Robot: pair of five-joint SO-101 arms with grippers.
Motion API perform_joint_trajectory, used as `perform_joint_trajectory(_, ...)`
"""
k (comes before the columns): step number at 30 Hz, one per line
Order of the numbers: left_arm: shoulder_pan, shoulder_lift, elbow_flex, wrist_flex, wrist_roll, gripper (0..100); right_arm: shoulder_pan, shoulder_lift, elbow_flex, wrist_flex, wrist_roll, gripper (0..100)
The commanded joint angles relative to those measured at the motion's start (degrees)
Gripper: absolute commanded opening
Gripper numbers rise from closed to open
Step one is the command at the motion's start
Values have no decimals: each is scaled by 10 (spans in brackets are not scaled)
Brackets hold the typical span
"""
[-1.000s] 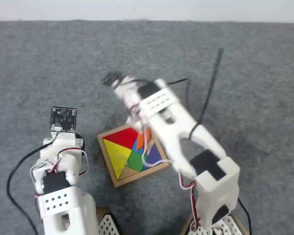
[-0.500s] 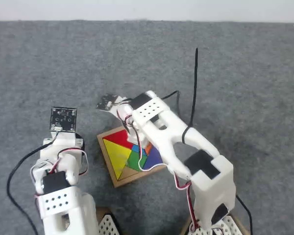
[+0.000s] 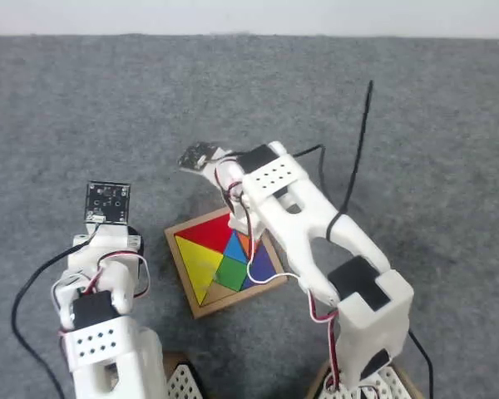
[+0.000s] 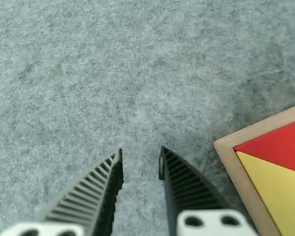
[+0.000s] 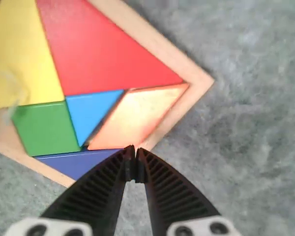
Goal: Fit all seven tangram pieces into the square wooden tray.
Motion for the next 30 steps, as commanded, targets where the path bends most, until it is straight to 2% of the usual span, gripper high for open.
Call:
perform_joint_trajectory(1, -3, 3, -3, -18, -4, 115, 7, -40, 22, -35, -10, 6)
perform_joint_trajectory(6, -3, 3, -3, -19, -4, 115, -16, 12, 77, -143, -10, 6)
perform_joint_trajectory(10, -3, 3, -2, -19, -4, 115, -30, 14, 47, -90, -12, 6)
perform_joint_trajectory(14, 1, 3, 0, -19, -4, 115, 10, -57, 13, -11, -13, 6)
perform_joint_trajectory(17, 2, 3, 14, -44, -4, 115, 54, -157, 32, 15, -16, 6)
perform_joint_trajectory(20, 2, 3, 26, -65, -4, 115, 86, -281, 114, 7, -55, 6)
perform_joint_trajectory(25, 2, 3, 26, -65, -3, 115, 123, -514, 349, -90, -149, 6)
perform_joint_trajectory(30, 3, 3, 27, -64, 0, 118, 172, -781, 574, -132, -164, 6)
